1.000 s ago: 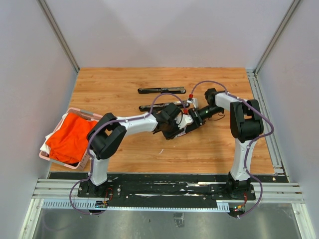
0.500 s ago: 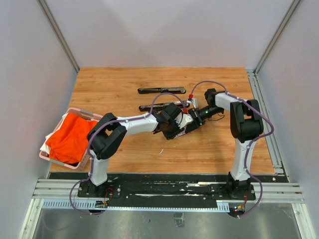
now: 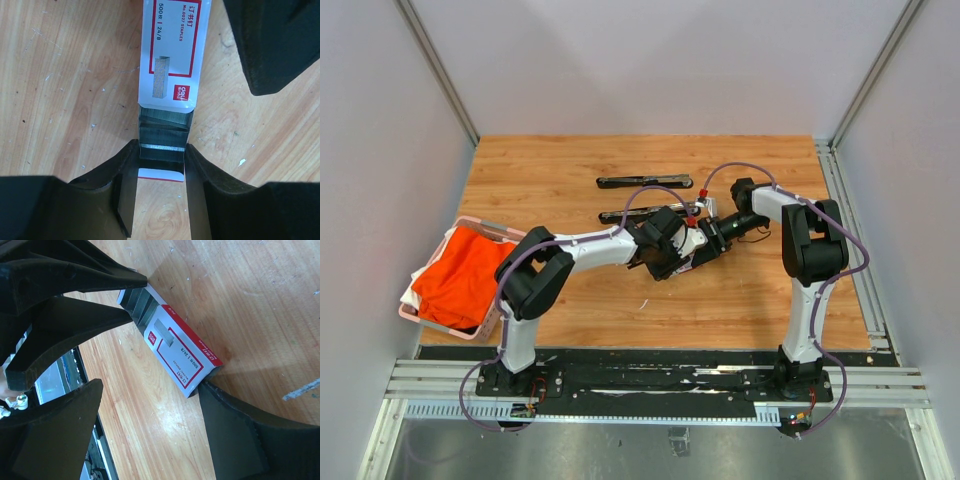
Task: Unload the staples from the stapler
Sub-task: Close the staple box at the center of the board.
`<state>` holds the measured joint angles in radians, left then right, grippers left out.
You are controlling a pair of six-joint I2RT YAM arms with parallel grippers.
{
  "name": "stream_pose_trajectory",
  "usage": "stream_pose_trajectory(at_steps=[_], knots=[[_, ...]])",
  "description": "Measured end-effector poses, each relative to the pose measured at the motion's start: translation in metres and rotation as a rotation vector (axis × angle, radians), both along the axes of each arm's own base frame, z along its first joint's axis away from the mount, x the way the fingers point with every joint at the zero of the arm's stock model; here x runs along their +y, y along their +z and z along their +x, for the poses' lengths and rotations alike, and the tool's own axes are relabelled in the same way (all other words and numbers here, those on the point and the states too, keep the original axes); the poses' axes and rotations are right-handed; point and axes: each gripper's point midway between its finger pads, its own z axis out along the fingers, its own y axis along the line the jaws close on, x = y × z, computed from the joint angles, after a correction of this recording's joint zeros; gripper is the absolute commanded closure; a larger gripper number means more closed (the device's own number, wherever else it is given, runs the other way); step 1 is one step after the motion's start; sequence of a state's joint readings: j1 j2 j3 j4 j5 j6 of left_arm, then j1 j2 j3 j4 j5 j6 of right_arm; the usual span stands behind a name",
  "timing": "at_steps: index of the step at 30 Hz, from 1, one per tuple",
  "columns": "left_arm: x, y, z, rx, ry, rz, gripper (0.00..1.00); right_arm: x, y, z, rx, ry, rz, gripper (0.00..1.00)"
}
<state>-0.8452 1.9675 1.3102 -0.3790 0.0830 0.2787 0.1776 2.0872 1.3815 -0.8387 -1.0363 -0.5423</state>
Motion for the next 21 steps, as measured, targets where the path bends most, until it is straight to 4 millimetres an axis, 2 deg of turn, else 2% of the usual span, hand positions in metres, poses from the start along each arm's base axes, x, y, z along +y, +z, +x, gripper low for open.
stream_pose_trajectory(at_steps=[7, 10, 13, 16, 21], knots=[[0.010, 0.001, 0.007, -0.011, 0.030, -0.010, 0.38, -0.003, 0.000, 0.001, 0.003, -0.011, -0.001, 0.19], [0.017, 0.002, 0.012, -0.012, 0.046, -0.008, 0.24, -0.003, -0.001, 0.001, 0.009, -0.018, -0.001, 0.19], [0.022, 0.004, 0.015, -0.014, 0.053, -0.001, 0.16, -0.003, -0.001, 0.001, 0.012, -0.020, -0.002, 0.19], [0.022, 0.009, 0.014, -0.016, 0.044, -0.009, 0.01, -0.003, -0.001, 0.002, 0.014, -0.024, -0.003, 0.19], [0.021, 0.031, 0.013, -0.015, 0.036, -0.073, 0.02, -0.003, 0.000, 0.002, 0.015, -0.035, -0.005, 0.19]])
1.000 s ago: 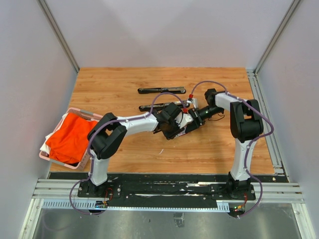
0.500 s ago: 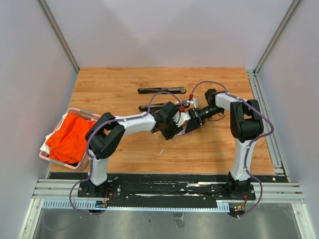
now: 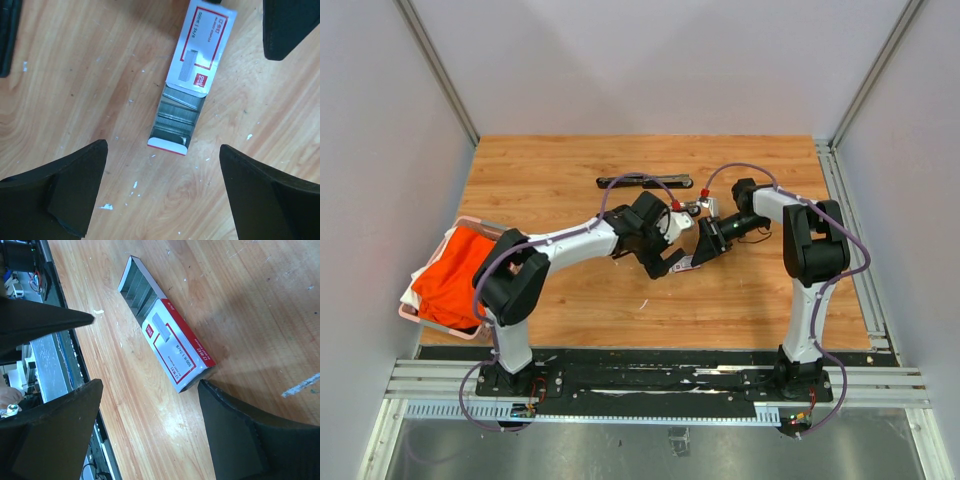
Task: Unload the staples from the stapler
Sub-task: Close the staple box at the center of the board.
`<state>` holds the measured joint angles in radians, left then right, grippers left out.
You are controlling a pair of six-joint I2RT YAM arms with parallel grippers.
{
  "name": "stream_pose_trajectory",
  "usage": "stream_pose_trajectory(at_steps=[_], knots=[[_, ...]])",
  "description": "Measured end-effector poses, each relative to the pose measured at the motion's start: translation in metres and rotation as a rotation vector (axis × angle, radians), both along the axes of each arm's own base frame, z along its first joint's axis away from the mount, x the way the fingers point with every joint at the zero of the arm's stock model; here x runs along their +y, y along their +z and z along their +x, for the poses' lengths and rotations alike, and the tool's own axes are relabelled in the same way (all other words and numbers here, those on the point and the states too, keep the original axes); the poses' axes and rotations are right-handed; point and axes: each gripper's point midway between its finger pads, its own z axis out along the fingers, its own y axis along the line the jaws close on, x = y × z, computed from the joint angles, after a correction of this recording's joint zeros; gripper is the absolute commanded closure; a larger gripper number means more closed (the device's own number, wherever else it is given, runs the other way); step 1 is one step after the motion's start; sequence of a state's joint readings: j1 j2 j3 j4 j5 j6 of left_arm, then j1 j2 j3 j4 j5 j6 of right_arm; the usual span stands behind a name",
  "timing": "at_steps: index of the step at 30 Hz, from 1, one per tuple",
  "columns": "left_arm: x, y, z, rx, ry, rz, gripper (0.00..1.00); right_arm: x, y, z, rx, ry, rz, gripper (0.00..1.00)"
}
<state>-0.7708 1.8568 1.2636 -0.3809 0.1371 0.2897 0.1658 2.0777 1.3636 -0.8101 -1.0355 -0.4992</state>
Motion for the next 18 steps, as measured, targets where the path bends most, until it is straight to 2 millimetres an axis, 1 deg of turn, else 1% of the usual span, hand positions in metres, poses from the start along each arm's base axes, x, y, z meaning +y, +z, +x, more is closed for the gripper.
stream_pose_trajectory(at_steps=[3, 6, 9, 12, 15, 18], knots=[[0.003, 0.019, 0.005, 0.038, 0.030, -0.091, 0.02, -0.002, 0.000, 0.001, 0.007, -0.014, -0.001, 0.19], [0.012, 0.026, 0.011, 0.103, 0.087, -0.184, 0.02, -0.005, 0.000, 0.002, 0.013, -0.033, -0.002, 0.19], [0.025, 0.018, 0.007, 0.219, 0.165, -0.267, 0.02, -0.006, 0.000, 0.004, 0.016, -0.045, -0.003, 0.19], [0.033, 0.005, -0.008, 0.349, 0.225, -0.326, 0.02, -0.006, 0.000, 0.004, 0.023, -0.053, -0.004, 0.19], [0.028, 0.003, -0.024, 0.445, 0.240, -0.381, 0.02, -0.006, 0.001, 0.005, 0.026, -0.057, -0.004, 0.19], [0.019, 0.006, -0.033, 0.512, 0.242, -0.447, 0.02, -0.006, 0.001, 0.005, 0.032, -0.064, -0.003, 0.19]])
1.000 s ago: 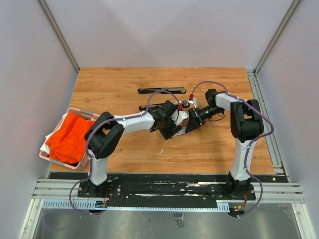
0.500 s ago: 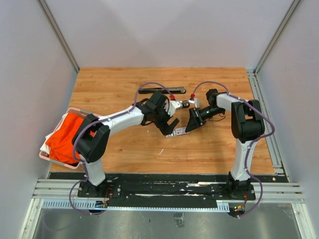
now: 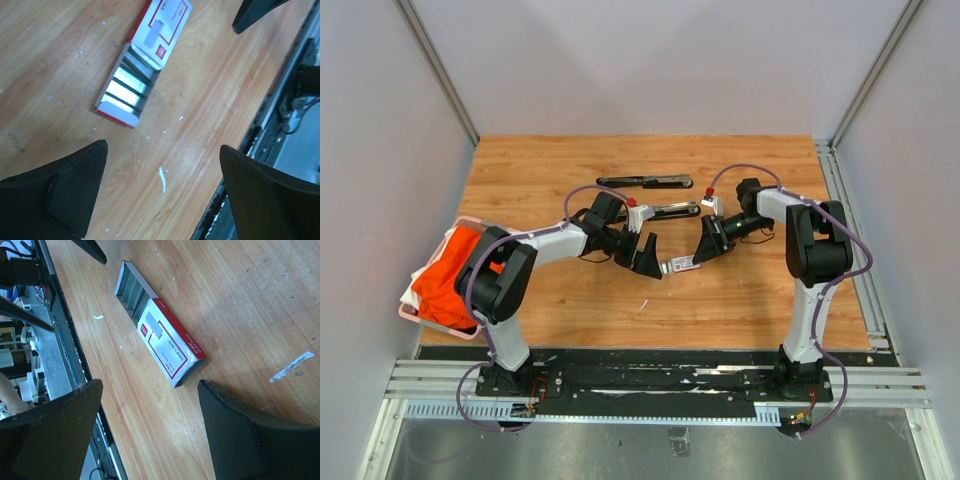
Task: Unload the staples from the stapler
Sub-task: Close the staple box at the center of the board.
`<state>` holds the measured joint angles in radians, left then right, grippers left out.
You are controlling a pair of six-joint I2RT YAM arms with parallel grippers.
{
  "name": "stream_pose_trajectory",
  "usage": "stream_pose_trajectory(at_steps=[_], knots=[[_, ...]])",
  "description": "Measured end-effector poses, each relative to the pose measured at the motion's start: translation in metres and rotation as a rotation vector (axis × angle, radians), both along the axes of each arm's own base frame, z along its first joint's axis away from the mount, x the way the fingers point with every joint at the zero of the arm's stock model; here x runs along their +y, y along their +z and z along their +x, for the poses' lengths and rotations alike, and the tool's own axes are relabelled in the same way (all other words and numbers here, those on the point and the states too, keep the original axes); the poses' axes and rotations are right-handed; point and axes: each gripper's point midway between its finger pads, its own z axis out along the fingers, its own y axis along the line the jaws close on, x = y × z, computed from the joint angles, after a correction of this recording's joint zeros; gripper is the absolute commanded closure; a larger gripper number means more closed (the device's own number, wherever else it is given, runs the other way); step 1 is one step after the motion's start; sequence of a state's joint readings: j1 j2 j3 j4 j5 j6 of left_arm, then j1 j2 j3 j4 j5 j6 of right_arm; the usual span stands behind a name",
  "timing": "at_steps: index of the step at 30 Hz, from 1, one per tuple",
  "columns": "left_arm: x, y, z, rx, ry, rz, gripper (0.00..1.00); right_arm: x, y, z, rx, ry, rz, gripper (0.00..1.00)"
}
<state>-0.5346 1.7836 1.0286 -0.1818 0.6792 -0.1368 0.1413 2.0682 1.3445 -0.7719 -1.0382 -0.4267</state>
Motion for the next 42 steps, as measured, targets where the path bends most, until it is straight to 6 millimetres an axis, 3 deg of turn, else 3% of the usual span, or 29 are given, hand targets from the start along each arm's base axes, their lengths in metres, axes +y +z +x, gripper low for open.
stream_pose_trajectory(at_steps=[10, 22, 42], knots=[[-0.017, 0.007, 0.000, 0.055, 0.036, -0.116, 0.01, 0.006, 0.001, 0.001, 0.018, -0.028, 0.043, 0.19], [-0.008, -0.011, 0.007, 0.046, 0.103, -0.052, 0.02, 0.015, 0.000, 0.000, 0.016, -0.024, 0.066, 0.19], [-0.004, -0.013, 0.012, 0.023, 0.134, -0.026, 0.02, 0.015, 0.000, 0.000, 0.015, -0.025, 0.071, 0.19]])
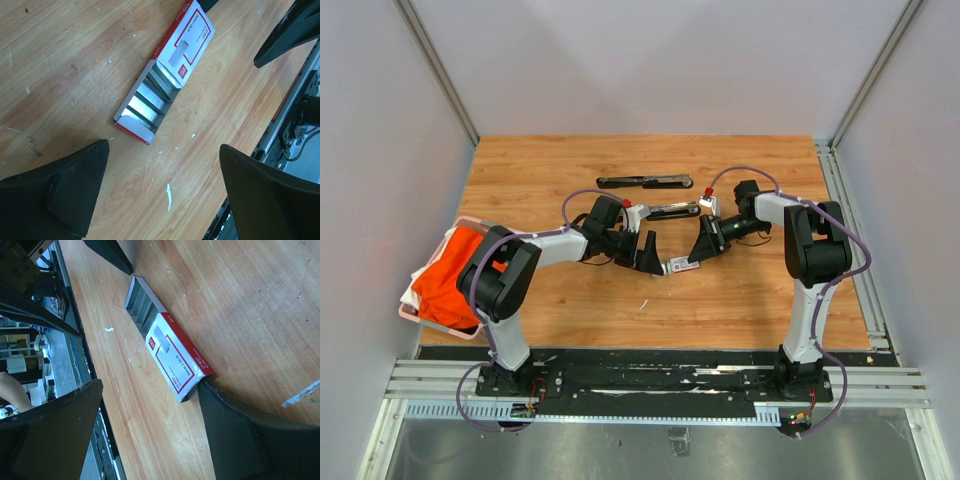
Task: Unload the staples from the stapler
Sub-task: Close the staple box at the center of the board.
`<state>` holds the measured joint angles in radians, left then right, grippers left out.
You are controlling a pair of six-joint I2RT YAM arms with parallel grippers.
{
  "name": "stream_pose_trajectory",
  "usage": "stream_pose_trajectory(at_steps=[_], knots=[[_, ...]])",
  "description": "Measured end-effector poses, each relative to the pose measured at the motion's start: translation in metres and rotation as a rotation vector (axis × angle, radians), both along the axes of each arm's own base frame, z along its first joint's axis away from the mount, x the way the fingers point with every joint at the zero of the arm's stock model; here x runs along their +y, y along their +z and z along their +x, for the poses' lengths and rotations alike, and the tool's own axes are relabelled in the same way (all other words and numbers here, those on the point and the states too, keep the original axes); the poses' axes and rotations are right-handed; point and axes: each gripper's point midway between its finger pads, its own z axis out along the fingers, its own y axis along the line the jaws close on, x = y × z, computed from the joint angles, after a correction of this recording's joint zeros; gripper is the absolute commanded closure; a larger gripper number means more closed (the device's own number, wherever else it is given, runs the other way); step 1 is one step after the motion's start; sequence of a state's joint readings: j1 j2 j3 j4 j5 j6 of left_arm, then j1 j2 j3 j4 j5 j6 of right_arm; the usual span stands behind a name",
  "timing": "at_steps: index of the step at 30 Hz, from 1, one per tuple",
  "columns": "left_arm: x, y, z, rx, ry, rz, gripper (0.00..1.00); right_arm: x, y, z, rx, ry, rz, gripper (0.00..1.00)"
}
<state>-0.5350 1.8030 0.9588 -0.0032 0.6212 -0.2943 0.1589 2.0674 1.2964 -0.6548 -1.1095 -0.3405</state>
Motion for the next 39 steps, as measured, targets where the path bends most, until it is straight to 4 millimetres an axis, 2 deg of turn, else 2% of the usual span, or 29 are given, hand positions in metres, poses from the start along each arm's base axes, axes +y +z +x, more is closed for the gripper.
stream_pose_trajectory(at_steps=[26, 39], knots=[[0.003, 0.000, 0.004, 0.001, 0.032, 0.008, 0.02, 0.000, 0.000, 0.000, 0.000, 0.000, 0.002, 0.19], [-0.011, 0.000, 0.004, 0.006, 0.017, -0.029, 0.02, 0.003, 0.001, -0.002, 0.004, 0.000, 0.028, 0.19]])
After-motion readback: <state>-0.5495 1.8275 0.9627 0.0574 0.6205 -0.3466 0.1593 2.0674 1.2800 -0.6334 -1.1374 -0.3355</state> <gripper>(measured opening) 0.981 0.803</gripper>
